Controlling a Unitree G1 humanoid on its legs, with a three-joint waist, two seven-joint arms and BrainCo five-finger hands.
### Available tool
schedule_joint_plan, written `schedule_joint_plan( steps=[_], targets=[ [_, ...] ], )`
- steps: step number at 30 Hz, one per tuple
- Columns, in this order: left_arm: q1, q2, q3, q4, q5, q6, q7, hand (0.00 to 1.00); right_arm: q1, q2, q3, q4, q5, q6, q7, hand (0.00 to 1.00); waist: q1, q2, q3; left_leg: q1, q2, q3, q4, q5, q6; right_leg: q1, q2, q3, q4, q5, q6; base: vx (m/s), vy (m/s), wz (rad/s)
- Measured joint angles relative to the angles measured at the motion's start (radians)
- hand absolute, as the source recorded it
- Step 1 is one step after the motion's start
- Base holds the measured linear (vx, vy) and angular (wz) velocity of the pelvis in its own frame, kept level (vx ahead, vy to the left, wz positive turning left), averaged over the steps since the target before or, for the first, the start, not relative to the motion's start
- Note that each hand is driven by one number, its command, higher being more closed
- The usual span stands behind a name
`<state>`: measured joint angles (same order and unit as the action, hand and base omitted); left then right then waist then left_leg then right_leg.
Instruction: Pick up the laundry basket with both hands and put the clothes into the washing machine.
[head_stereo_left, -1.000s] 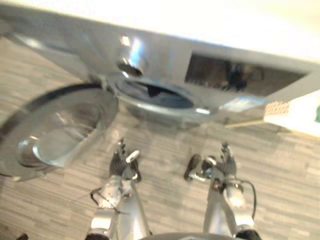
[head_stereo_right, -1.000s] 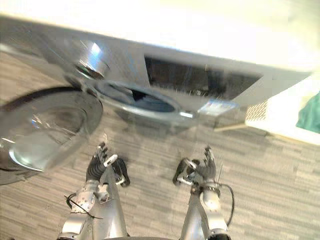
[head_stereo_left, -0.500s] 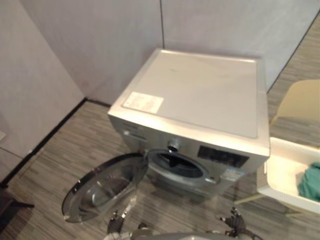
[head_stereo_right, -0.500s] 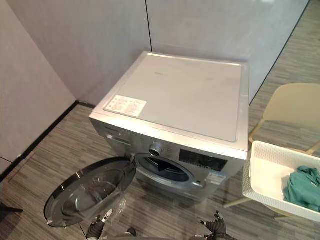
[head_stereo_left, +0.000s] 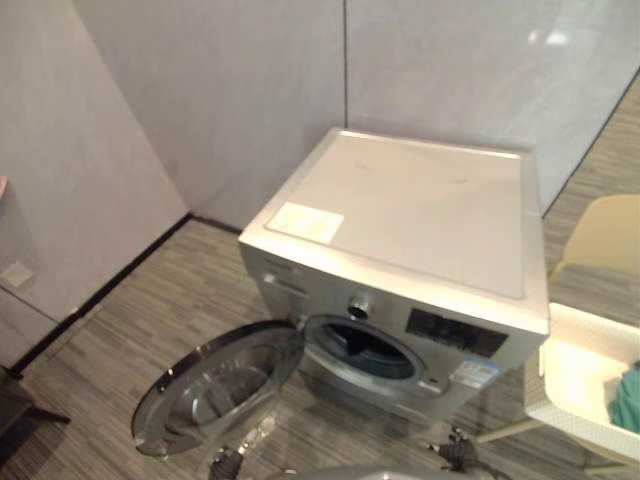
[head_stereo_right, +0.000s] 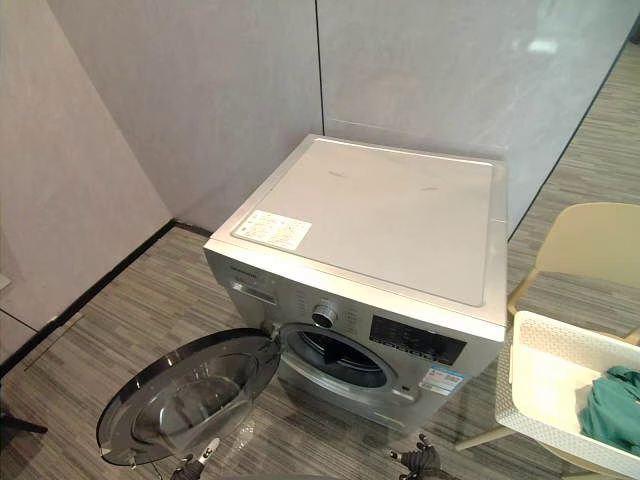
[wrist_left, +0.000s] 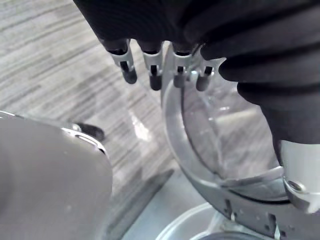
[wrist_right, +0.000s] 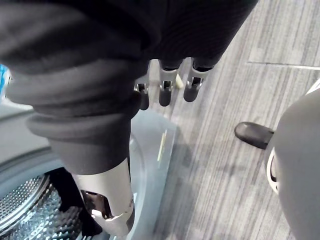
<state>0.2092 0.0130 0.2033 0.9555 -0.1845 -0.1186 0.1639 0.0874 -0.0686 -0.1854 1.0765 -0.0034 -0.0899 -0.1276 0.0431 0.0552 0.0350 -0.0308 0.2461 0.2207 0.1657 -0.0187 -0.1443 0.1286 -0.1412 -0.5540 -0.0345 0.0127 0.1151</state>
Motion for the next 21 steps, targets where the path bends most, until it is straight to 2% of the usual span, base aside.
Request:
schedule_joint_plan(
  steps=[1, 3, 4, 6, 7, 8, 9, 10, 11, 12, 13, 15, 16, 18, 19, 20, 21],
  targets=[
    [-0.005, -0.001, 0.000, -0.005, -0.006, -0.002, 0.005, 0.00, -0.007, -0.004, 0.000, 0.000, 0.009, 0.000, 0.000, 0.00, 0.001, 0.010, 0.008, -0.033, 0.013, -0.003, 0.057, -0.001, 0.002, -0.020, 0.002, 0.013, 0.014, 0.002, -0.011, -0.20, 0.005, -0.37],
    [-0.006, -0.004, 0.000, -0.005, -0.021, -0.002, 0.011, 0.00, -0.013, -0.015, -0.001, -0.001, 0.033, 0.000, -0.001, 0.00, 0.000, 0.008, 0.023, -0.054, 0.024, -0.035, 0.094, -0.023, 0.002, -0.066, -0.002, 0.047, 0.039, 0.001, -0.027, -0.17, 0.045, -0.58],
    [-0.010, -0.011, 0.007, -0.004, -0.024, -0.001, 0.012, 0.00, -0.017, -0.021, -0.004, -0.001, 0.043, -0.001, -0.001, 0.00, 0.010, 0.023, 0.043, -0.081, 0.033, -0.081, 0.258, -0.107, -0.004, -0.083, 0.000, 0.079, 0.063, 0.008, -0.036, -0.16, 0.158, -0.81],
    [0.017, -0.021, 0.007, -0.002, -0.026, -0.001, 0.012, 0.00, -0.006, -0.032, -0.007, -0.004, 0.054, -0.002, -0.003, 0.00, 0.014, 0.040, 0.051, -0.083, 0.020, -0.146, 0.399, -0.170, -0.018, -0.100, 0.014, 0.155, 0.074, 0.025, -0.032, -0.20, 0.247, -1.16],
    [0.026, -0.028, 0.009, -0.001, -0.027, -0.002, 0.012, 0.00, -0.003, -0.030, -0.013, -0.015, 0.078, -0.002, -0.002, 0.00, 0.001, 0.048, 0.053, -0.077, 0.016, -0.198, 0.407, -0.206, -0.056, -0.115, 0.030, 0.201, 0.065, 0.041, -0.039, -0.19, 0.183, -1.10],
    [0.027, -0.027, 0.015, 0.002, -0.026, -0.001, 0.011, 0.00, -0.003, -0.028, -0.013, -0.022, 0.083, -0.003, 0.000, 0.00, -0.001, 0.049, 0.053, -0.074, 0.012, -0.207, 0.384, -0.226, -0.060, -0.129, 0.041, 0.221, 0.058, 0.048, -0.031, -0.20, 0.165, -0.96],
    [0.024, -0.025, 0.024, 0.014, -0.017, 0.000, 0.010, 0.00, -0.002, -0.026, -0.014, -0.035, 0.085, -0.005, 0.001, 0.00, -0.012, 0.048, 0.048, -0.050, 0.009, -0.205, 0.300, -0.280, -0.054, -0.171, 0.043, 0.262, 0.045, 0.056, -0.024, -0.18, 0.173, -0.90],
    [-0.003, -0.015, 0.028, 0.031, -0.016, 0.001, 0.006, 0.00, -0.008, -0.015, -0.014, -0.039, 0.085, -0.010, 0.002, 0.00, -0.019, 0.036, 0.050, -0.042, -0.012, -0.187, 0.257, -0.323, -0.015, -0.220, 0.035, 0.308, 0.042, 0.072, -0.006, -0.18, 0.186, -0.97],
    [-0.007, -0.006, 0.027, 0.037, -0.005, 0.003, 0.007, 0.00, -0.007, -0.007, -0.014, -0.041, 0.086, -0.010, 0.002, 0.00, -0.015, 0.017, 0.054, -0.042, -0.026, -0.165, 0.238, -0.320, -0.012, -0.235, 0.027, 0.340, 0.035, 0.073, -0.003, -0.27, 0.161, -1.21],
    [-0.004, 0.015, 0.026, 0.039, 0.026, 0.006, -0.004, 0.00, -0.007, 0.013, -0.013, -0.046, 0.086, -0.011, 0.004, 0.00, -0.021, -0.008, 0.063, -0.038, -0.058, -0.116, 0.203, -0.297, 0.020, -0.264, 0.013, 0.395, 0.009, 0.076, 0.002, -0.23, 0.084, -1.04],
    [-0.006, 0.028, 0.022, 0.043, 0.044, 0.007, -0.012, 0.00, -0.010, 0.018, -0.010, -0.051, 0.087, -0.011, 0.004, 0.00, -0.027, -0.021, 0.071, -0.028, -0.072, -0.090, 0.197, -0.292, 0.028, -0.268, 0.000, 0.408, 0.002, 0.075, 0.002, -0.24, 0.079, -0.99],
    [-0.015, 0.032, 0.016, 0.054, 0.065, 0.009, -0.015, 0.00, -0.009, 0.018, -0.007, -0.052, 0.088, -0.011, 0.008, 0.00, -0.030, -0.020, 0.074, -0.003, -0.074, -0.047, 0.186, -0.286, 0.046, -0.269, -0.012, 0.383, 0.005, 0.044, -0.034, -0.10, 0.038, -0.57],
    [-0.016, 0.032, 0.000, 0.057, 0.088, 0.015, -0.021, 0.00, -0.009, 0.010, 0.001, -0.052, 0.089, -0.011, 0.025, 0.00, -0.030, -0.005, 0.074, 0.016, -0.057, -0.018, 0.166, -0.270, 0.067, -0.279, -0.020, 0.318, 0.057, 0.042, -0.052, -0.04, -0.012, -0.43],
    [-0.025, 0.034, -0.013, 0.069, 0.121, 0.022, -0.031, 0.00, -0.007, 0.001, 0.016, -0.052, 0.081, -0.012, 0.040, 0.00, -0.032, 0.005, 0.070, 0.053, -0.045, 0.007, 0.125, -0.236, 0.057, -0.279, -0.034, 0.233, 0.244, 0.021, -0.079, 0.01, -0.035, -0.28],
    [-0.033, 0.036, -0.017, 0.078, 0.133, 0.027, -0.032, 0.00, -0.007, -0.002, 0.020, -0.048, 0.067, -0.011, 0.044, 0.00, -0.027, 0.004, 0.070, 0.079, -0.048, 0.022, 0.096, -0.221, 0.047, -0.257, -0.042, 0.198, 0.323, -0.058, -0.091, 0.04, -0.078, -0.23],
    [-0.038, 0.037, -0.017, 0.080, 0.140, 0.028, -0.032, 0.00, -0.010, -0.004, 0.020, -0.049, 0.062, -0.013, 0.051, 0.00, -0.032, 0.001, 0.069, 0.092, -0.056, 0.030, 0.073, -0.209, 0.038, -0.262, -0.048, 0.195, 0.336, -0.085, -0.081, 0.03, -0.097, -0.19],
    [-0.040, 0.037, -0.016, 0.080, 0.140, 0.029, -0.032, 0.00, -0.009, -0.004, 0.017, -0.056, 0.061, -0.015, 0.054, 0.00, -0.037, 0.004, 0.066, 0.098, -0.065, 0.033, 0.056, -0.197, 0.037, -0.265, -0.044, 0.195, 0.339, -0.078, -0.082, 0.01, -0.084, -0.22]
  ],
)
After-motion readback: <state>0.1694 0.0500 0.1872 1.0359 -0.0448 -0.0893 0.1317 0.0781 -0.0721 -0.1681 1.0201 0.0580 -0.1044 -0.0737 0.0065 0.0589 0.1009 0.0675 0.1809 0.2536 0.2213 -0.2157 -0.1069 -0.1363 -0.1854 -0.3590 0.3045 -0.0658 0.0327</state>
